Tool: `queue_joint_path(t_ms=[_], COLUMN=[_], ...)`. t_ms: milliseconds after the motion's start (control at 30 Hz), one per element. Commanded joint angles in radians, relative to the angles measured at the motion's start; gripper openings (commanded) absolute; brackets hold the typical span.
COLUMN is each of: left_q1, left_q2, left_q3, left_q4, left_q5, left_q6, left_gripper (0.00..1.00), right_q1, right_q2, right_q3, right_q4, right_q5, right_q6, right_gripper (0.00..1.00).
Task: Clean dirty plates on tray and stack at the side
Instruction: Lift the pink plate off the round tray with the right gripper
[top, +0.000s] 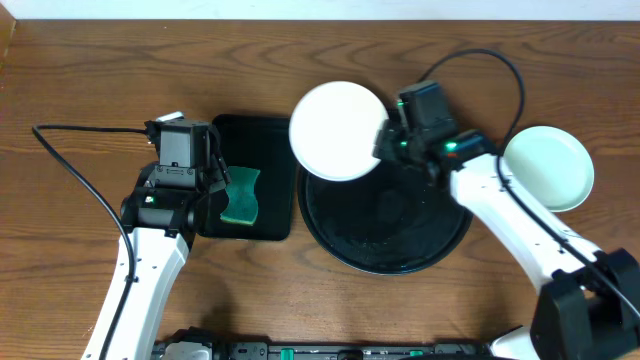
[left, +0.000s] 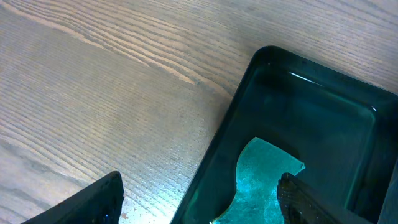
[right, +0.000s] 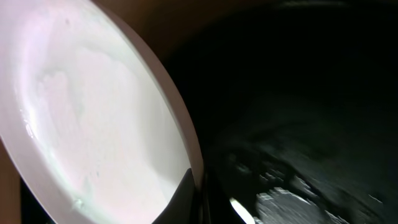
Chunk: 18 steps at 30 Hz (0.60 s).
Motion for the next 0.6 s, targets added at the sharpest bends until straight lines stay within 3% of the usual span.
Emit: queue_joint_path(t_ms=[0, 300, 567], left_q1=[0.003, 0.003, 0.003], left_q2=[-0.003, -0.003, -0.003], left_q3=[0.016, 0.016, 0.016], left_q4=[0.0, 0.0, 0.0], left_q5=[-0.013, -0.013, -0.013], left_q6=[0.003, 0.003, 0.003], left_gripper=[0.79, 0.79, 0.8], right_q1=[0.076, 0.2, 0.279], right_q2=[0.065, 0.258, 0.29], right_q3=[0.021, 0.137, 0.206], right_q4=[0.077, 0.175, 0.242], right_q5=[0.062, 0.182, 0.334], right_q6=[0.061, 0.067, -0.005], right_gripper=[0.01, 0.01, 0.01])
